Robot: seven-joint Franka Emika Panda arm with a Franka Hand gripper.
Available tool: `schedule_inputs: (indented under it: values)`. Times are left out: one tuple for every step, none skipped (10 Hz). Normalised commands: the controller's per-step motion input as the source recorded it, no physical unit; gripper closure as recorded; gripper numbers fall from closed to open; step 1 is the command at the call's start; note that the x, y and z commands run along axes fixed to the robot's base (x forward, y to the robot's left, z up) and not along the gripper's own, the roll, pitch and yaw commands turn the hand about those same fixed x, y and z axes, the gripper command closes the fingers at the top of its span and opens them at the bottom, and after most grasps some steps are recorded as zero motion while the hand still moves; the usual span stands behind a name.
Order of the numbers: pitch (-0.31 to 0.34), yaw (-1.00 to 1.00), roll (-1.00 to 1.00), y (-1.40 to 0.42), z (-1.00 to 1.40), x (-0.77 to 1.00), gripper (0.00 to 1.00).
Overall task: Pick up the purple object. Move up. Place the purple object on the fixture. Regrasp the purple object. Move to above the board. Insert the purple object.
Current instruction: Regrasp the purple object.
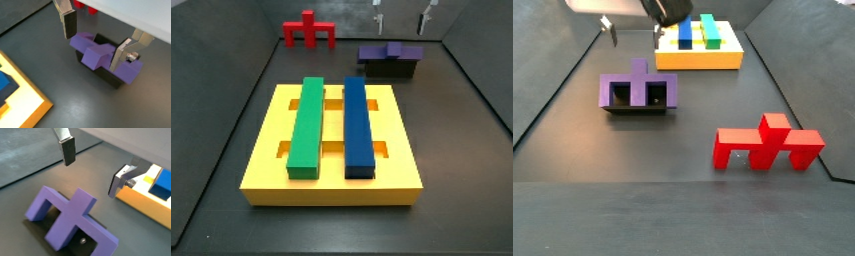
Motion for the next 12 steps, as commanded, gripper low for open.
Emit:
schedule_inputs:
  values:
    - [0.137, 0.03, 1.0, 0.0, 0.09, 0.16, 0.0]
    - [0.154, 0.07, 1.0, 0.09, 0.09, 0.17, 0.0]
    - [0.163, 0.09, 1.0, 0.15, 0.07, 0.16, 0.0]
    - [0.169, 0.1, 1.0, 0.17, 0.08, 0.15, 0.0]
    - [0.166, 0.1, 1.0, 0.16, 0.07, 0.12, 0.0]
    - [0.171, 0.13, 1.0, 0.09, 0.06, 0.07, 0.0]
    - [0.163, 0.25, 1.0, 0.0, 0.0, 0.0, 0.0]
    - [0.086, 0.32, 1.0, 0.0, 0.0, 0.0, 0.0]
    - [0.009, 0.34, 1.0, -0.06, 0.0, 0.03, 0.0]
    - [0.0, 0.34, 1.0, -0.08, 0.0, 0.02, 0.0]
    - [0.0, 0.34, 1.0, -0.08, 0.0, 0.02, 0.0]
    - [0.0, 0.33, 1.0, -0.08, 0.0, 0.02, 0.0]
